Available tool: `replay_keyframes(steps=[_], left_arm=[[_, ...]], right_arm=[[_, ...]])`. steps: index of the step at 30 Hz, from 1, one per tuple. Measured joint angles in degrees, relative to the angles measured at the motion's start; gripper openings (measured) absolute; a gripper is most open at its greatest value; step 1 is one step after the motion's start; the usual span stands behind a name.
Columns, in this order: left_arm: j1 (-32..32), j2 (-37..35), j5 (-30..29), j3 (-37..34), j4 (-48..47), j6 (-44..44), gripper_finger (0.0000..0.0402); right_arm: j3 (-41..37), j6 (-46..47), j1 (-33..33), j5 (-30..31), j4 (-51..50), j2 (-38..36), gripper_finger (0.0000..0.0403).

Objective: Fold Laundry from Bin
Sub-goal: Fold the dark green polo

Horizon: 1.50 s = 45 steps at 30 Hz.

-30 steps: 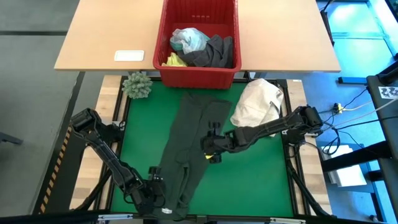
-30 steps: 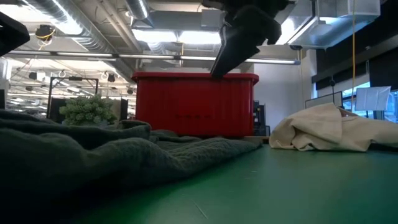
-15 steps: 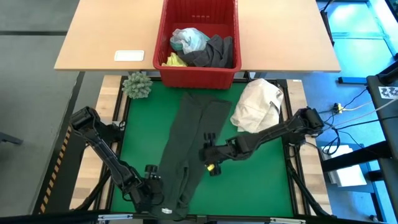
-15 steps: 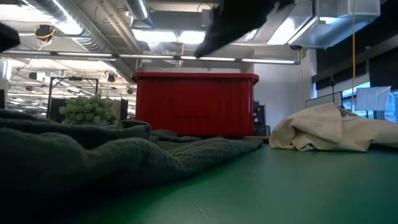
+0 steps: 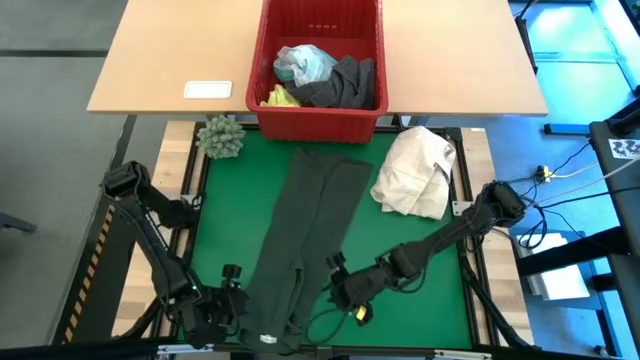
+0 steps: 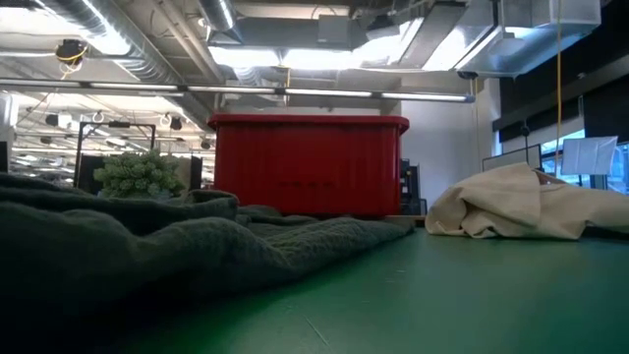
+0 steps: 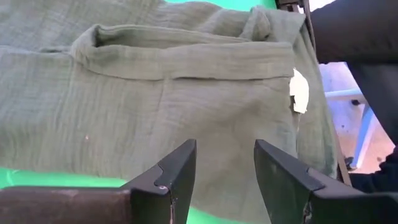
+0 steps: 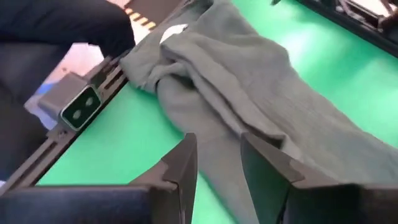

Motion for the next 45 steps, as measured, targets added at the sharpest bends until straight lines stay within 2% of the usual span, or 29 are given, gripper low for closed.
replay_keyframes(steps=[4, 9, 16, 20, 24, 33, 39, 45], left_arm=[[-0.81, 0.00, -0.66, -0.03, -1.90, -2.07, 0.0156], [-1.82, 0.04, 0.15, -2.11, -1.75, -5.05, 0.0156], [-2.63, 0.31, 5.17, -5.16, -1.65, -8.63, 0.0156], [-2.75, 0.59, 7.92, -5.57, -3.24, -4.72, 0.0156], [-2.73, 0.59, 7.89, -5.57, -3.81, 1.97, 0.0156], [-2.63, 1.08, 9.79, -5.57, -2.87, 13.45, 0.0156], [-2.53, 2.26, 7.38, -5.57, 2.91, 14.78, 0.0156], [-2.56, 2.27, 8.62, -5.57, 4.68, 16.80, 0.0156]], right_arm=[[0.00, 0.20, 0.21, -1.90, 0.84, 2.36, 0.0121], [0.00, 3.01, 0.10, -7.54, 2.23, 6.16, 0.0121], [0.02, 0.01, 0.96, -6.74, 2.79, 8.07, 0.0121], [0.00, -6.17, 0.88, -4.54, 3.72, 8.70, 0.0126], [0.07, -11.06, 0.73, -1.99, 7.90, 9.22, 0.0129], [0.07, -22.30, 0.81, -1.23, 11.77, 11.80, 0.0133], [-0.02, -22.95, 0.77, -0.75, 16.88, 14.83, 0.0181], [0.00, -23.05, 0.72, 1.33, 19.65, 15.03, 0.0248]])
